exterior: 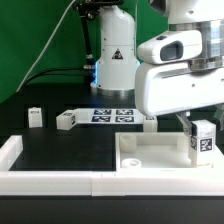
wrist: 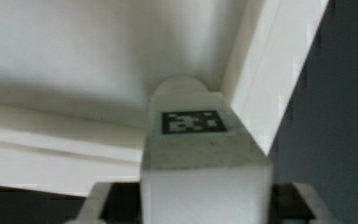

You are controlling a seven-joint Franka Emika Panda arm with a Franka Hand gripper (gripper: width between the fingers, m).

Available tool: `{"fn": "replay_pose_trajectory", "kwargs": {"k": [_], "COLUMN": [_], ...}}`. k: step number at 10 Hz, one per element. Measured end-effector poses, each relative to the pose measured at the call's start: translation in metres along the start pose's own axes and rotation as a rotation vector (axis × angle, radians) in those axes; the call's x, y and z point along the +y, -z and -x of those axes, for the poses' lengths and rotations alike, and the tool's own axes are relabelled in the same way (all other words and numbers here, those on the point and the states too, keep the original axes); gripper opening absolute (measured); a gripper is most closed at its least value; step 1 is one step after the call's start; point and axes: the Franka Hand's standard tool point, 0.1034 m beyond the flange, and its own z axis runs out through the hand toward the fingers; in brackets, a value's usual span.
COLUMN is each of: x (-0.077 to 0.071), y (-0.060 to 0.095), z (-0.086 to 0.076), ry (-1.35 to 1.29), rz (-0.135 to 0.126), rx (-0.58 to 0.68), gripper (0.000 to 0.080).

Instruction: Assemble one leg

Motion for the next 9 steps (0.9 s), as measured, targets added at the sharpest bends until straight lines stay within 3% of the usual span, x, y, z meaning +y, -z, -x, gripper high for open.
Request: {"fn": "replay_pose_trajectory", "kwargs": {"k": [2,9], "x": [0.0004,0.0054], "y": [0.0001,-0.0018], "z": [-0.0002,0.0007], "ry": [-0.064,-1.150], "rz": [-0.002,-0.040], "rx": [0.002,0.003], "gripper": [0.0291,0.0292]}}
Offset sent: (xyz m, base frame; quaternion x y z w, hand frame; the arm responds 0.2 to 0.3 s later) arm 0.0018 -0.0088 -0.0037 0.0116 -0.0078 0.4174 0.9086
